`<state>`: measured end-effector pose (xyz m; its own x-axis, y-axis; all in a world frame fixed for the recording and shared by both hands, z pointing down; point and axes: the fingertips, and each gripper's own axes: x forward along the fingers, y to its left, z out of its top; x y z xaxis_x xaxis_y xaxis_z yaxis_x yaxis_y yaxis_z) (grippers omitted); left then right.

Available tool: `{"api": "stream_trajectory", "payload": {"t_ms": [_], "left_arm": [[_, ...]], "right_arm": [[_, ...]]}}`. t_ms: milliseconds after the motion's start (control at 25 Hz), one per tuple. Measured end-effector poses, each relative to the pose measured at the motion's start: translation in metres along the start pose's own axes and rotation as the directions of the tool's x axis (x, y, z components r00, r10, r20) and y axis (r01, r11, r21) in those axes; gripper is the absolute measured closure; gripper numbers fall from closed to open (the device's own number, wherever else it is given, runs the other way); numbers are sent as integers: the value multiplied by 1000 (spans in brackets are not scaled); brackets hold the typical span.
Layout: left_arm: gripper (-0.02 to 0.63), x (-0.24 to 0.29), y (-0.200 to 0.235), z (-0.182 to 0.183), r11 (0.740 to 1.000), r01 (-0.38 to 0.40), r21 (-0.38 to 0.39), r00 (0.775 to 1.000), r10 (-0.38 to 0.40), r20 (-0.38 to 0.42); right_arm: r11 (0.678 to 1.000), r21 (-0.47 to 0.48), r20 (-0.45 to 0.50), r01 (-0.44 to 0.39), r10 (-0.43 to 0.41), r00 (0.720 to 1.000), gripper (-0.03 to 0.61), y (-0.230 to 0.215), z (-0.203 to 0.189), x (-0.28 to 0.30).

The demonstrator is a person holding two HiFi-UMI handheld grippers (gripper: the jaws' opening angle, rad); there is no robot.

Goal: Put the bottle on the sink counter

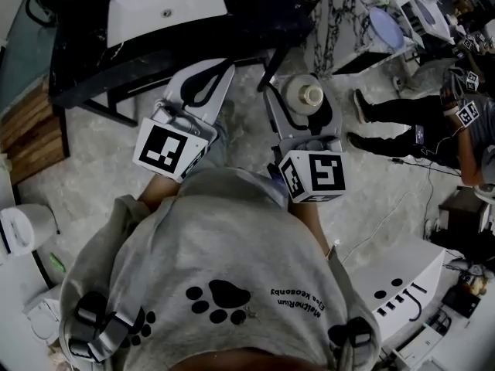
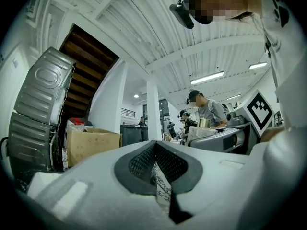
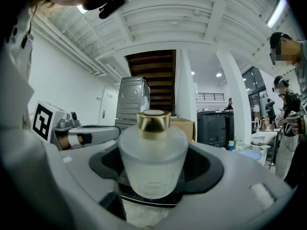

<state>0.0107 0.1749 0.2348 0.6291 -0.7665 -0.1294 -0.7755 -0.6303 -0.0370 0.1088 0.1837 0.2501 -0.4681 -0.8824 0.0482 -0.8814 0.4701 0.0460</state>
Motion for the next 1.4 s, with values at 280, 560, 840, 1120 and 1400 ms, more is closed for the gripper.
{"api": "stream_trajectory", "payload": {"t_ms": [280,560,840,1120,1400], "left_arm": [[617,43,27,-11,1000,5,-15,1000,-5,-5],[617,111,70,-28,1000,12,-25,1000,-13,-18],[617,182,121,-37,999,53,5,998,-53,-19],[617,246,163,-50,994,105,-14,994,-105,-18],[617,291,195,-68,988,142,-59,989,-144,-19]], "right_arm": [[1000,-6,-14,4,-4,1000,242,-27,-3,40],[1000,-2,-38,7,-7,999,242,-73,-8,108],[1000,9,-24,7,-7,1000,242,-114,-6,190],[1000,5,-46,25,-24,999,242,-150,-8,259],[999,0,-77,35,-35,996,244,-177,-13,313]]}}
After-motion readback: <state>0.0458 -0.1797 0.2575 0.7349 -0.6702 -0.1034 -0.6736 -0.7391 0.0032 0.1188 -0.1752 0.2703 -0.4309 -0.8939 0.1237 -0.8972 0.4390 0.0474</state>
